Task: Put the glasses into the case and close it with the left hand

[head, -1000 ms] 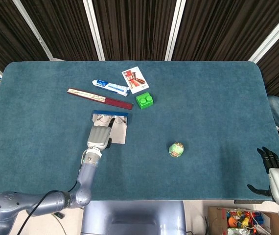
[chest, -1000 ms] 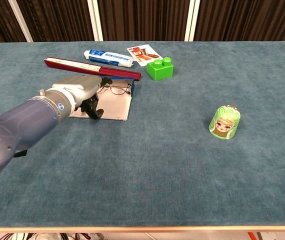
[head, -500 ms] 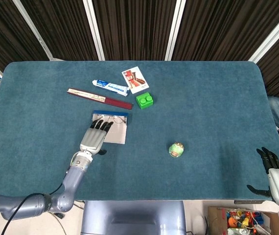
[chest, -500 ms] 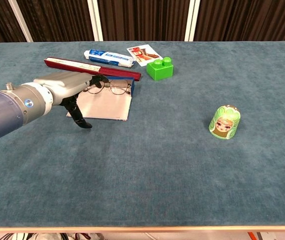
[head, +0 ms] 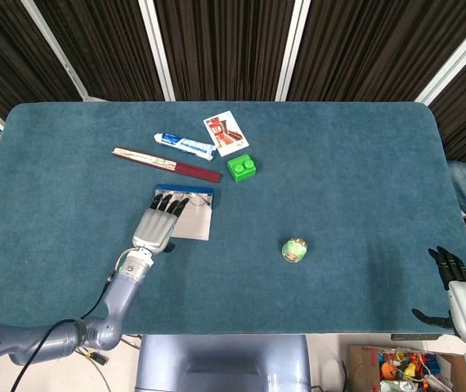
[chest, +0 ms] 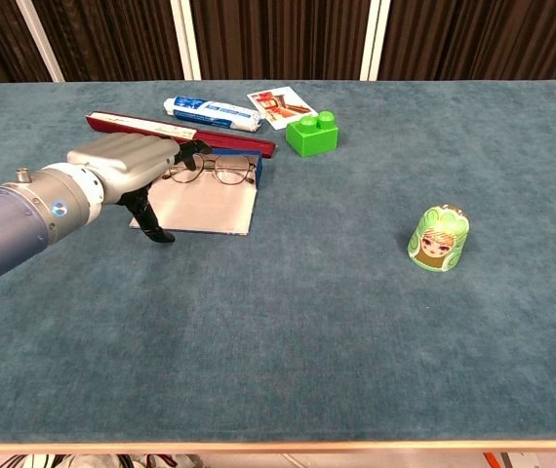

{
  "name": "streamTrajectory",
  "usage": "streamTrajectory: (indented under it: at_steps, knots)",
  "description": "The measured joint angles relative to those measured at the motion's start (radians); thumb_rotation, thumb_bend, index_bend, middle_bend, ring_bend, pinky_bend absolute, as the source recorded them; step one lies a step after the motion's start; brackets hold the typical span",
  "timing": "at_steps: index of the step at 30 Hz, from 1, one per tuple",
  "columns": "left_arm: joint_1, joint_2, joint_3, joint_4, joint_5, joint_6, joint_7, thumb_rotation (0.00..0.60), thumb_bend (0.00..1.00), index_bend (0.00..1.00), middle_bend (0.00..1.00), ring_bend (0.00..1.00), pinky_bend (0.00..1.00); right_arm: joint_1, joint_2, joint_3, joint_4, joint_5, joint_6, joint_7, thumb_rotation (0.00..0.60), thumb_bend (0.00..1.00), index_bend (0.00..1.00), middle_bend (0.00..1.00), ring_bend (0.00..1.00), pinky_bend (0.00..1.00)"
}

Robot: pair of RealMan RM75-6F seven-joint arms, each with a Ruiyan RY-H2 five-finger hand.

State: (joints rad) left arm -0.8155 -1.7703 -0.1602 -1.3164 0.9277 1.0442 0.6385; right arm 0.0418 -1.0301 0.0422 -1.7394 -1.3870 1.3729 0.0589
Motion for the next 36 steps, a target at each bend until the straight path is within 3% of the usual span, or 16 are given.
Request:
streamTrajectory:
  at_steps: [22, 36]
  knots:
    - [-0.017, -0.097, -0.014, 0.124, -0.001, -0.014, 0.027, 0.600, 0.15, 0.06, 0.13, 0.05, 0.08, 0.001, 0.004, 0.000, -0.007, 0.009, -0.007, 0.000, 0.600, 0.12, 0.00, 0.00, 0.00, 0.17]
    - [-0.017, -0.122, -0.025, 0.150, 0.020, 0.002, 0.038, 0.600, 0.35, 0.17, 0.11, 0.05, 0.07, 0.002, 0.005, 0.000, -0.008, 0.009, -0.008, 0.002, 0.600, 0.12, 0.00, 0.00, 0.00, 0.17]
